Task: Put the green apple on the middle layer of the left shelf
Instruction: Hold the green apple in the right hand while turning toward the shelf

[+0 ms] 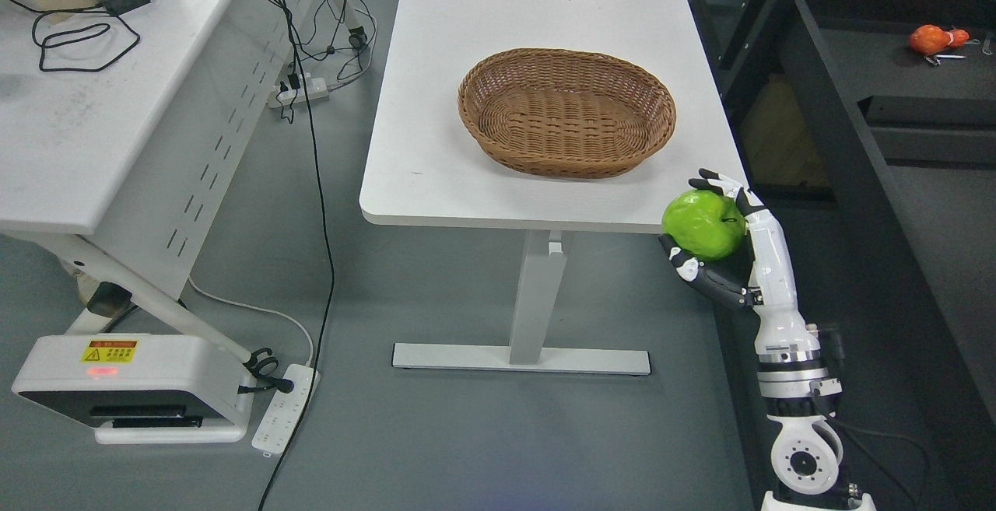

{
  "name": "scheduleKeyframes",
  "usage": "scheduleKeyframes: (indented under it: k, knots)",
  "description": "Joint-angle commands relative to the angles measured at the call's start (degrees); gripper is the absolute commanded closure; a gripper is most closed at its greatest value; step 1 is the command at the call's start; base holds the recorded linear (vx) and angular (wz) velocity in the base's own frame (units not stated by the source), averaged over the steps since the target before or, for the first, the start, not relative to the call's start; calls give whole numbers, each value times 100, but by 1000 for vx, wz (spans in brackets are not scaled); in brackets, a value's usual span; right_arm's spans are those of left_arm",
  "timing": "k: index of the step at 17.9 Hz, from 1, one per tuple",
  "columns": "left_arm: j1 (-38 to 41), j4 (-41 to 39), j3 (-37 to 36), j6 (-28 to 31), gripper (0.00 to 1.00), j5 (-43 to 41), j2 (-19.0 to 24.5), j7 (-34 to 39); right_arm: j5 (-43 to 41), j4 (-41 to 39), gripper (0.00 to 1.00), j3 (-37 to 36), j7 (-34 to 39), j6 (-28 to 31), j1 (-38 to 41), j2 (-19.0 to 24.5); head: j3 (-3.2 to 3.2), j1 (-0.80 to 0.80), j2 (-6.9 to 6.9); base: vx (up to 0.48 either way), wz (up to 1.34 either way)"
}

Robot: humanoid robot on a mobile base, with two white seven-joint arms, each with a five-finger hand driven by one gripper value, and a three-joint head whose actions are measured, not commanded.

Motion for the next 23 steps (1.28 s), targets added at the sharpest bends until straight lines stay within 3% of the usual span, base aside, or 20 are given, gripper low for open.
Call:
scheduleKeyframes:
  k: [1, 15, 23]
  knots:
    - [0, 0, 1, -5, 0, 0, 100, 1, 0, -5, 100, 127, 43, -5, 86, -100, 0, 0, 0, -201, -64]
    - [0, 0, 1, 4, 0, 0, 100, 1, 0, -5, 100, 109, 43, -5, 157, -100, 0, 0, 0, -194, 54]
    - [0, 0, 1, -5, 0, 0, 100, 1, 0, -5, 100, 109, 43, -5, 174, -100, 0, 0, 0, -196, -433]
